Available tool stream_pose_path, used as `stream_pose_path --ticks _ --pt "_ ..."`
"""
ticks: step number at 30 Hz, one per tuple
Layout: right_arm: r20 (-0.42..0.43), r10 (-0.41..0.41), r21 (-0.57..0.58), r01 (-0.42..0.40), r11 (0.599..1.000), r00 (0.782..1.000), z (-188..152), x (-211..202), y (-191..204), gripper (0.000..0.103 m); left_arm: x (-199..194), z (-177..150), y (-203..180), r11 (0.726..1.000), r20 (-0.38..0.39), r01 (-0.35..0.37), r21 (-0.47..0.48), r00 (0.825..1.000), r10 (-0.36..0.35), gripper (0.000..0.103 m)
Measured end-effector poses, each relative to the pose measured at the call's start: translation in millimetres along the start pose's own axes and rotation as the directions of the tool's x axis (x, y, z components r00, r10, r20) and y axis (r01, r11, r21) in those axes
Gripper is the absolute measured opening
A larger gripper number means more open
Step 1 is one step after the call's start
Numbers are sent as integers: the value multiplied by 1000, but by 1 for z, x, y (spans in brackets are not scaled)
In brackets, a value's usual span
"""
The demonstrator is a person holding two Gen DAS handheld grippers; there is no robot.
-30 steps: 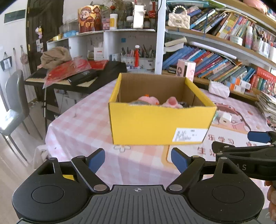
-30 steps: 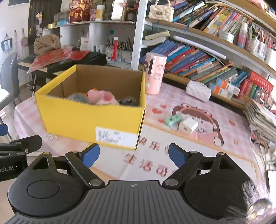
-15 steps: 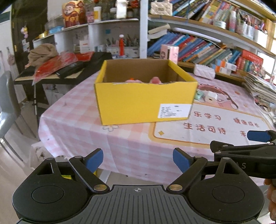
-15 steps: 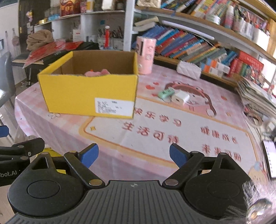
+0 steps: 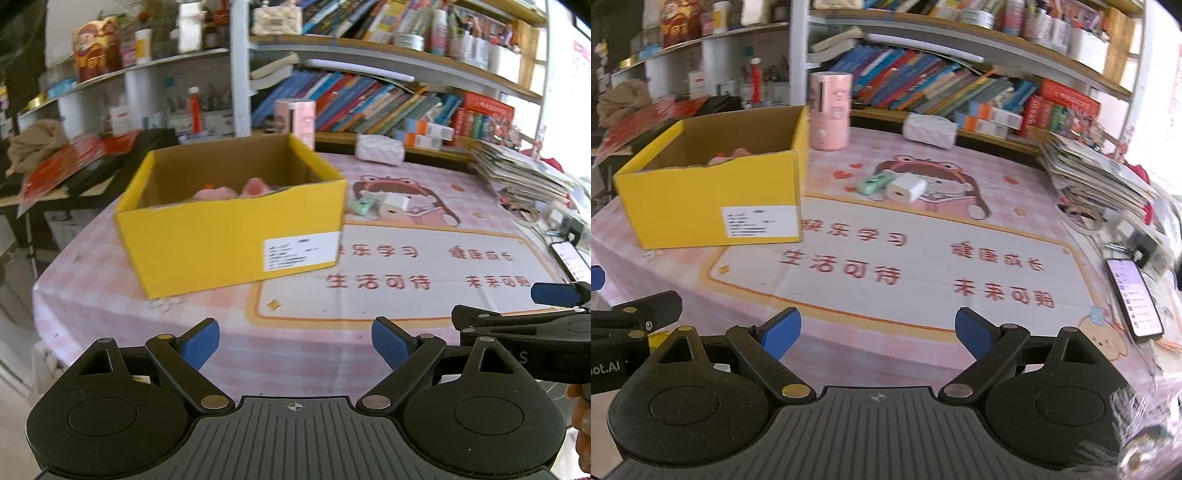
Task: Organize objects
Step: 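Withdraw both open tools from the yellow box toward the desk mat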
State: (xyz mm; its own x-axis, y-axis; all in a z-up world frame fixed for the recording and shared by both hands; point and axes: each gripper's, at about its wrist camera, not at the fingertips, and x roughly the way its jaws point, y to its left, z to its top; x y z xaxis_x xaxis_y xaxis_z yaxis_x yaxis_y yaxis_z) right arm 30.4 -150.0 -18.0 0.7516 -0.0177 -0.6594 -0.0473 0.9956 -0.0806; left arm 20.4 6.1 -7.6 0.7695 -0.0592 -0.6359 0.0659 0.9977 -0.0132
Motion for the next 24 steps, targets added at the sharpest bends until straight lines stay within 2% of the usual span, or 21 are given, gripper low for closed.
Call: stream_pose_path --ticks 12,24 --pt "-32 -63 67 65 996 997 13 25 -51 91 35 25 -47 996 -19 60 62 998 -59 92" --pt "-62 -22 42 25 999 998 46 73 -89 90 79 54 -79 999 -42 33 41 999 -31 92"
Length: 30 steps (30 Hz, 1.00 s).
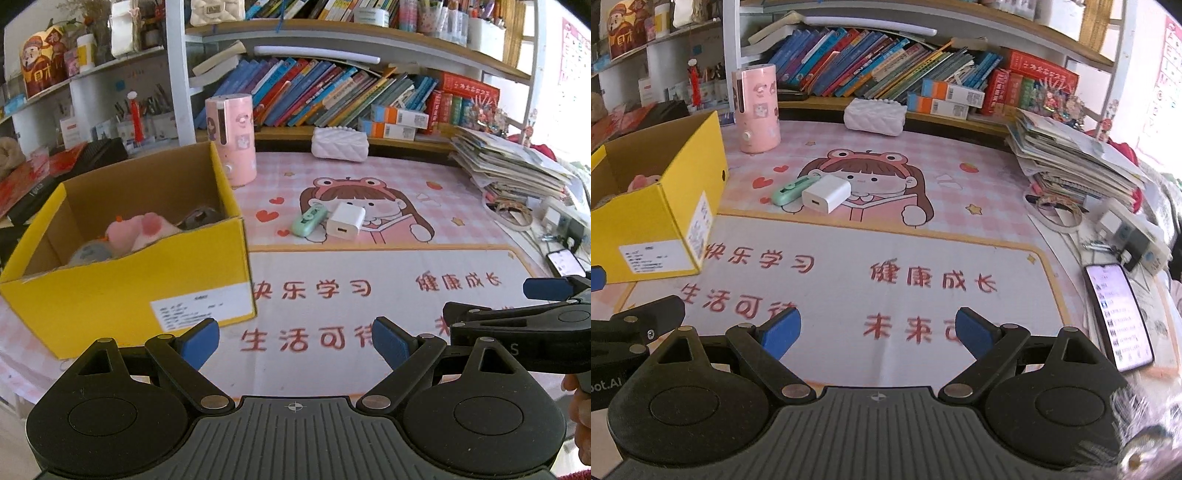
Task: Organize objects
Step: 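Withdraw both open tools from the yellow box toward the desk mat, then grasp the white charger block with the right tool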
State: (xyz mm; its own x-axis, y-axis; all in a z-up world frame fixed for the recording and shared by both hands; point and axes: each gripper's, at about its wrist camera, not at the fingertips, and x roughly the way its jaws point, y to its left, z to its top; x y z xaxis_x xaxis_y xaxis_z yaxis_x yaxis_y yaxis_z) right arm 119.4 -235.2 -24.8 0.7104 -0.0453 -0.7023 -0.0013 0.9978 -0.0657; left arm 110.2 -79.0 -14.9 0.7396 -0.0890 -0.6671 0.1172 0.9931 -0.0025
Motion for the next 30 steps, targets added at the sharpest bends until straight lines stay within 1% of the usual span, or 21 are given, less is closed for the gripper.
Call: stream_pose_path --ticks 12,19,26,30 --pt "-3 72 -29 -72 997 997 40 45 -30 88 38 33 -26 999 5 -28 -21 1000 28 92" --pt "-3 113 -53 -113 992 994 59 67 -44 81 55 48 -36 998 4 -48 -36 999 48 92" --pt "13 157 -64 -156 986 988 76 89 -56 73 73 59 -49 994 0 -109 -3 994 109 91" --pt "18 176 -75 -174 982 984 86 107 -60 70 82 63 -53 992 -12 -129 8 992 129 90"
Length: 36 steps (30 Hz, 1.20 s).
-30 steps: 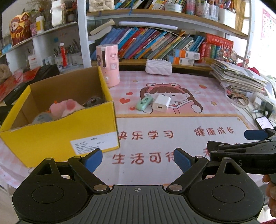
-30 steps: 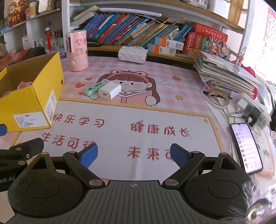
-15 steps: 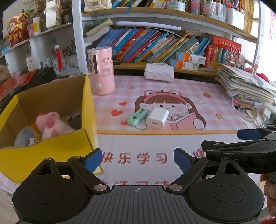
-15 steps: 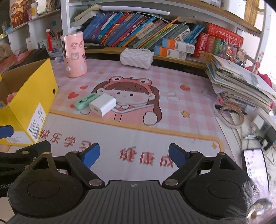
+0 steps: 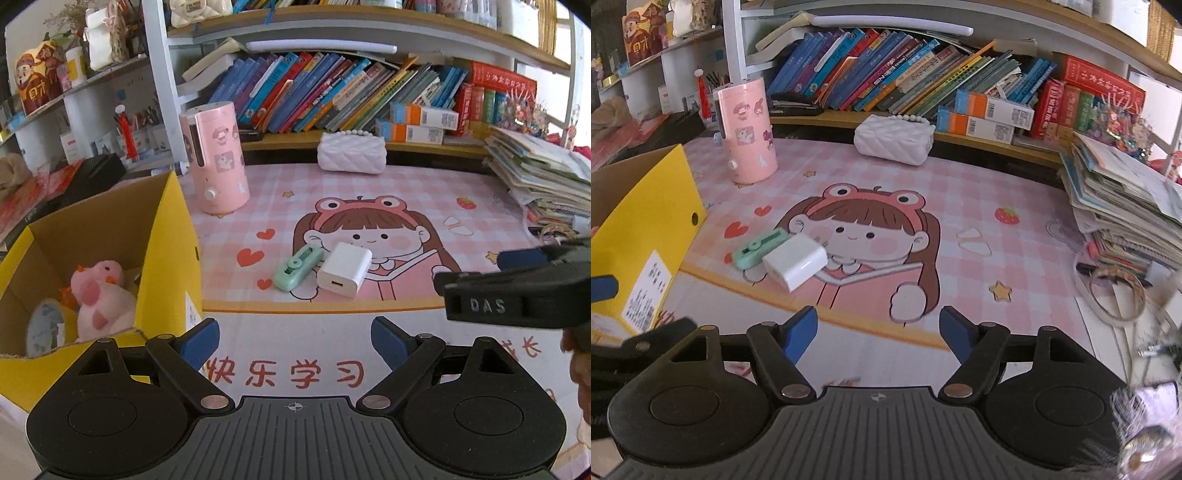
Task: Organize objects
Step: 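Grasp the white charger block with the right tool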
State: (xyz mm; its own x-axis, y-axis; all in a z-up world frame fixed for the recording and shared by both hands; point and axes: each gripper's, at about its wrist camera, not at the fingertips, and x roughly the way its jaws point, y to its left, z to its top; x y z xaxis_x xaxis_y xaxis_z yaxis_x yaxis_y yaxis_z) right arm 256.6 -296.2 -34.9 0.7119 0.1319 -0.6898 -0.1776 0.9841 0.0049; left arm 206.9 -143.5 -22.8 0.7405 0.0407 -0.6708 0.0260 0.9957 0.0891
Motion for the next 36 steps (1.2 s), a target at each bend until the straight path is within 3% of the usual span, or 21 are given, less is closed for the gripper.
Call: stream_pose_path --ticks 8,12,15,18,25,27,29,32,36 --pt "1 109 -25 -109 994 994 25 32 -6 67 15 8 -9 1000 -23 -21 14 999 22 90" --pt "-13 210 -89 -210 974 978 37 49 0 69 22 6 -11 999 -50 -33 27 998 35 90" --pt "-35 275 -151 -277 949 961 45 64 8 76 25 7 -12 999 -59 -46 29 997 48 90" --pt "-84 307 -210 -318 925 948 52 83 19 76 28 7 -14 998 -68 -36 42 997 39 90" --pt "-180 322 -263 -361 895 930 53 114 36 73 30 9 -15 998 -71 -41 44 996 44 90" --pt "-188 314 -267 -356 896 931 53 119 37 67 31 9 -14 998 -74 -41 46 996 44 90" --pt "-200 334 -257 -378 889 921 53 121 37 54 32 10 -14 998 -74 -41 46 996 44 90" --pt "-194 331 -251 -373 893 923 52 119 35 52 33 12 -14 998 -69 -41 42 997 44 89" --pt "-115 342 -190 -359 914 933 57 99 20 51 38 17 -13 998 -57 -48 28 997 50 89"
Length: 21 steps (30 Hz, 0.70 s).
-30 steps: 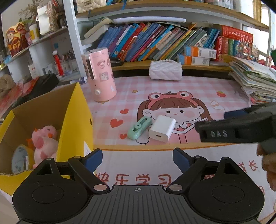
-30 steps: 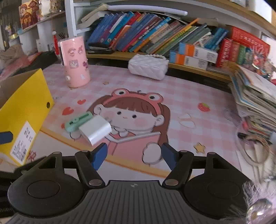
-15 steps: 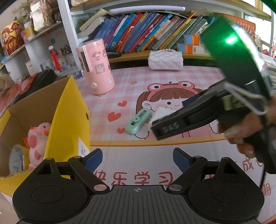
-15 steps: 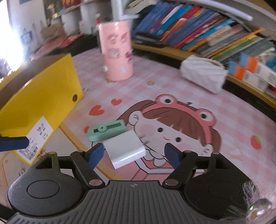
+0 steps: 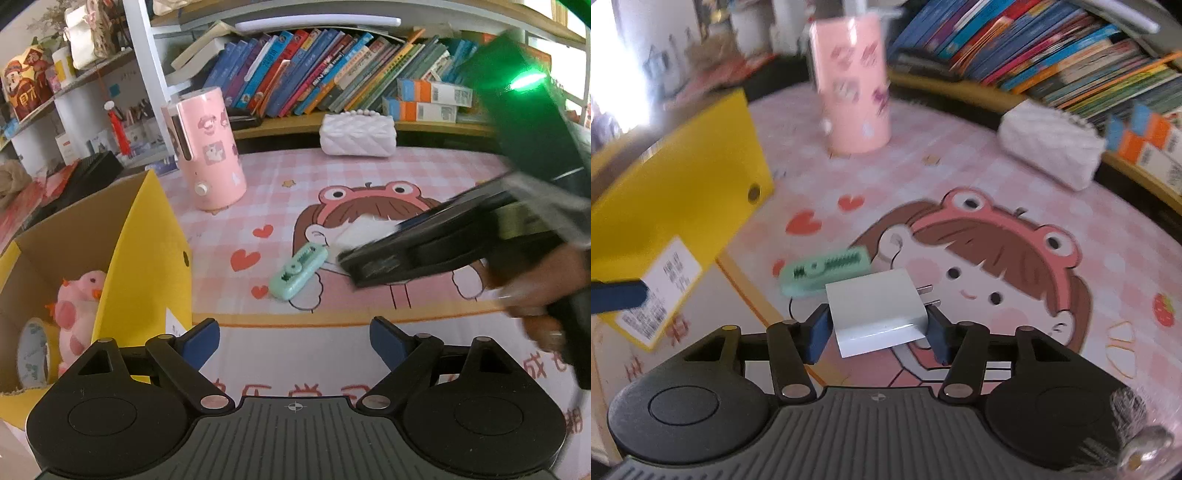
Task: Organize objects
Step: 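Grasp the white charger block with the right tool, then grasp the mint-green stapler with the left tool while the right tool holds the charger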
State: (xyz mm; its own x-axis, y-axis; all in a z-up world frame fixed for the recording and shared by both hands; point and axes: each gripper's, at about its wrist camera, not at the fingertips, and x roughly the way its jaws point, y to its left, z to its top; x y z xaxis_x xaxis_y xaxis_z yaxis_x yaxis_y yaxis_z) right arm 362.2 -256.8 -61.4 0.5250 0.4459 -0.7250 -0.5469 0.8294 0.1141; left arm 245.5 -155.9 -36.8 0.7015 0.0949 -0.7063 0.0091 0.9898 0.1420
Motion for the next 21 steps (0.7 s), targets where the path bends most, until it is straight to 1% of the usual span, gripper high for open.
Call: stream_pose_path --ticks 2,5,8,10,12,15,21 --pt "37 -19 46 17 999 999 0 -15 -7 51 5 2 1 1000 1 -8 -21 1000 8 89" --pt "73 -73 96 66 993 995 -5 -39 -17 51 15 8 2 998 2 -19 -53 1000 19 88" --pt "81 -122 141 109 984 989 -15 -60 -25 52 25 12 3 996 -3 -31 -85 1000 31 84" --pt "80 -142 189 125 974 987 -24 -72 -30 52 32 14 4 993 -5 -36 -112 999 36 81" --pt "79 -156 229 135 964 985 -33 -82 -34 51 39 16 5 990 -8 -40 -134 999 39 76" --pt "71 -163 272 138 952 984 -46 -96 -35 51 49 18 6 986 -12 -44 -164 999 42 74" --pt "68 -167 266 143 953 984 -63 -107 -27 51 69 25 10 972 -18 -52 -230 999 49 74"
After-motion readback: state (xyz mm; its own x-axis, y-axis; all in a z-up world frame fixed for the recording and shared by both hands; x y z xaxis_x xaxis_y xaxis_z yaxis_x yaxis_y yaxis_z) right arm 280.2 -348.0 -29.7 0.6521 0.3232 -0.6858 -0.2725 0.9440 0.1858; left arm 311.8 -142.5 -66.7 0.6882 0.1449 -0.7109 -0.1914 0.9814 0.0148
